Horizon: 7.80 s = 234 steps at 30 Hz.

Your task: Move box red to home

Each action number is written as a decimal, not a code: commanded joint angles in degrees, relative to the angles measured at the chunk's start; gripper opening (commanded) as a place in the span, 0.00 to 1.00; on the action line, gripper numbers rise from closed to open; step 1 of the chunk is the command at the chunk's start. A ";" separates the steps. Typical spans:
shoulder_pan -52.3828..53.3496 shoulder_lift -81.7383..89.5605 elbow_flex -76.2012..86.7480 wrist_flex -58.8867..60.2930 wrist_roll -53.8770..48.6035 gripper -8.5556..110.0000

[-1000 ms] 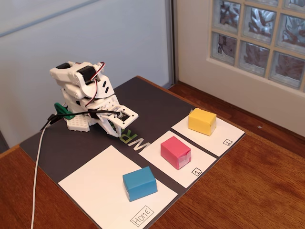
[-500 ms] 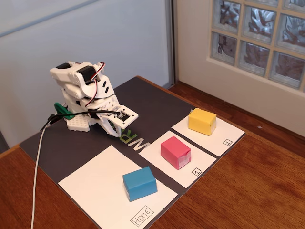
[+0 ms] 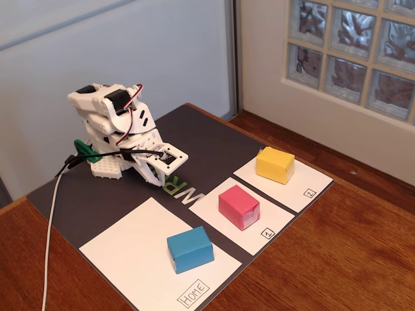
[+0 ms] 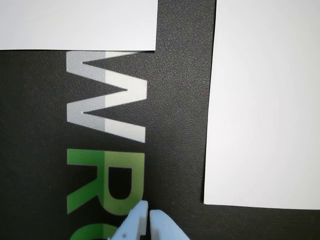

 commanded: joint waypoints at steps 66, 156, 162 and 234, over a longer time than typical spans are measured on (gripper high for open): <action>-19.07 -106.96 -102.13 -8.35 25.84 0.07; -12.30 -115.22 -126.39 16.26 12.74 0.07; -6.06 -101.95 -112.59 14.85 6.77 0.07; 23.91 -106.35 -83.58 -18.54 -14.68 0.28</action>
